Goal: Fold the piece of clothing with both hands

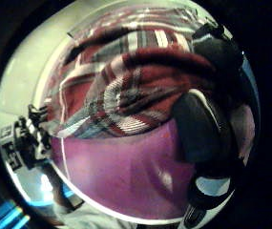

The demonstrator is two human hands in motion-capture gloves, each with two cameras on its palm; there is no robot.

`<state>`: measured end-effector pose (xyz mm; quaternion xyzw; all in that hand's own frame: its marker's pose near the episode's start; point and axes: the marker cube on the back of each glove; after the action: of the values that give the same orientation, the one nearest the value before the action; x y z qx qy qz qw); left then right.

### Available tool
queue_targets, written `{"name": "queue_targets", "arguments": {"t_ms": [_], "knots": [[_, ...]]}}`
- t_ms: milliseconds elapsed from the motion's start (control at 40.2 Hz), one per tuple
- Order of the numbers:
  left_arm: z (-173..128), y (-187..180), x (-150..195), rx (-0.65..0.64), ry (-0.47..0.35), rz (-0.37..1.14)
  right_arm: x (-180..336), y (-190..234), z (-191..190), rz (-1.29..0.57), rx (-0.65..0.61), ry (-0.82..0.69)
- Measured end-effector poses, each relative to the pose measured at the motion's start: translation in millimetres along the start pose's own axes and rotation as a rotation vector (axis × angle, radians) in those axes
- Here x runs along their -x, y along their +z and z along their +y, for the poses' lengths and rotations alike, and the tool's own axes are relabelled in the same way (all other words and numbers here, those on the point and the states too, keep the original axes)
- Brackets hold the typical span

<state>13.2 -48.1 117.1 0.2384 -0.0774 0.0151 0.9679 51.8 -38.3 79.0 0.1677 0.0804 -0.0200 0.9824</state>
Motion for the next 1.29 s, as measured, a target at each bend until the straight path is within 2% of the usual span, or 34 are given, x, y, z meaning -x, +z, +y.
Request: {"name": "queue_targets", "arguments": {"t_ms": [50, 100, 174, 249, 299, 373, 473, 572, 597, 697, 796, 846, 946, 1045, 1120, 1194, 1244, 1294], "knots": [[17.5, -1.3, 1.0, 0.059, 0.0, -0.022, 2.0, 8.6, -1.7, -0.022, -0.073, -0.01], [36.7, -10.4, 5.7, 0.121, -0.006, -0.04, 6.7, 34.6, 2.5, -0.078, -0.087, -0.025], [53.0, -22.5, 15.0, 0.124, -0.016, -0.04, 6.5, 74.2, 11.5, -0.139, -0.087, -0.052], [66.3, -46.5, 19.1, 0.135, -0.021, 0.031, -7.7, 68.0, 21.9, -0.138, -0.12, -0.076], [72.8, -68.6, 27.0, 0.142, -0.019, 0.059, -11.4, 52.9, 34.9, -0.196, -0.094, -0.1], [66.5, -106.3, 47.4, 0.089, -0.016, 0.089, -15.2, 15.9, 44.5, -0.318, -0.075, -0.15], [47.7, -159.3, 63.2, 0.105, 0.01, 0.205, -27.2, -44.1, 30.5, -0.426, -0.044, -0.188], [-2.1, -184.2, 102.0, 0.016, 0.023, -0.015, -34.0, -75.4, -0.9, -0.475, 0.016, -0.171], [-10.7, -184.7, 102.7, 0.036, 0.021, -0.022, -34.4, -77.2, -10.8, -0.482, 0.033, -0.166], [-34.9, -162.2, 76.0, 0.274, 0.011, 0.135, -31.9, -70.3, -51.1, -0.491, 0.158, -0.14], [-80.1, -122.5, 69.1, 0.406, -0.002, 0.081, -20.8, -79.2, -74.1, -0.462, 0.324, -0.112], [-93.3, -111.0, 67.2, 0.449, -0.006, 0.048, -16.5, -74.8, -81.8, -0.429, 0.39, -0.089], [-97.8, -126.0, 65.1, 0.534, -0.026, -0.02, -10.3, -45.2, -96.8, -0.316, 0.489, -0.02], [-94.2, -107.0, 54.0, 0.609, -0.003, 0.033, -2.6, -15.2, -103.4, -0.231, 0.548, -0.002], [-89.8, -93.7, 50.9, 0.575, -0.019, 0.049, -0.9, -5.6, -109.3, -0.238, 0.432, 0.017], [-92.4, -89.7, 53.8, 0.417, -0.05, 0.06, -7.3, -9.6, -110.1, -0.287, 0.234, 0.085], [-99.3, -89.1, 60.8, 0.273, -0.068, 0.036, -18.7, -14.9, -97.7, -0.305, 0.188, 0.167], [-101.2, -86.4, 67.0, 0.182, -0.079, 0.011, -31.4, -18.8, -80.1, -0.312, 0.193, 0.252]]}}
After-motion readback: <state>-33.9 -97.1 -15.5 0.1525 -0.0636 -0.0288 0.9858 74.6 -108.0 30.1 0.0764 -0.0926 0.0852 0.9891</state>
